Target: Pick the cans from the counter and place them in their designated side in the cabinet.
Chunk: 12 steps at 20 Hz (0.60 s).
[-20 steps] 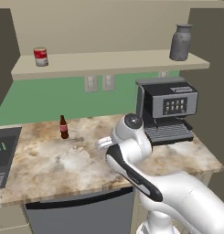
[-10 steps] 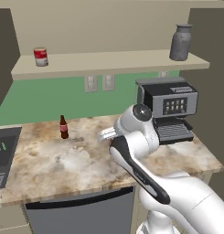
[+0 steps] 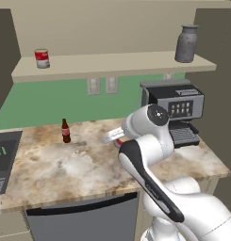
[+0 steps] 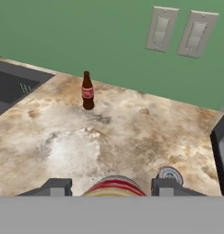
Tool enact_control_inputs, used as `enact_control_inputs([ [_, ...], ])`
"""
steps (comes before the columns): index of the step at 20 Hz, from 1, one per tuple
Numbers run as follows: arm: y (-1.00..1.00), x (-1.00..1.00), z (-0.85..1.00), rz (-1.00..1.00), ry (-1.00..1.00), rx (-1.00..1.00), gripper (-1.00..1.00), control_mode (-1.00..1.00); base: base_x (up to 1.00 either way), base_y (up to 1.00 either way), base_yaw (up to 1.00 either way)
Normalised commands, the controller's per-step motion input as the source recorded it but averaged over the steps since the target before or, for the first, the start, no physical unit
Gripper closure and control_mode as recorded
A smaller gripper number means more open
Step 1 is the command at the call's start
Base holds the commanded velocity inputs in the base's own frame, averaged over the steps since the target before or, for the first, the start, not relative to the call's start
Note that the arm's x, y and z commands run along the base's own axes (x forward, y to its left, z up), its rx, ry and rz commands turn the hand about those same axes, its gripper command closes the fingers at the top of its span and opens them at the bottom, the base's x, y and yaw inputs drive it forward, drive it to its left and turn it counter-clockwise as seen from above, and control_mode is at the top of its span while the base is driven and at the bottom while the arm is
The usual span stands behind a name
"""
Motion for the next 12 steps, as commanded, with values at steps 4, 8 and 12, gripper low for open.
enact_control_inputs([
  [4,0.0,-0.33,0.41,0.04,-0.06,0.0,1.0,-1.0,0.0,0.0,0.0],
  [8,0.0,-0.32,0.44,0.04,0.0,0.0,1.0,-1.0,0.0,0.0,0.0],
  [12,0.0,-0.22,0.49,0.04,0.0,0.0,1.0,-1.0,0.0,0.0,0.0],
])
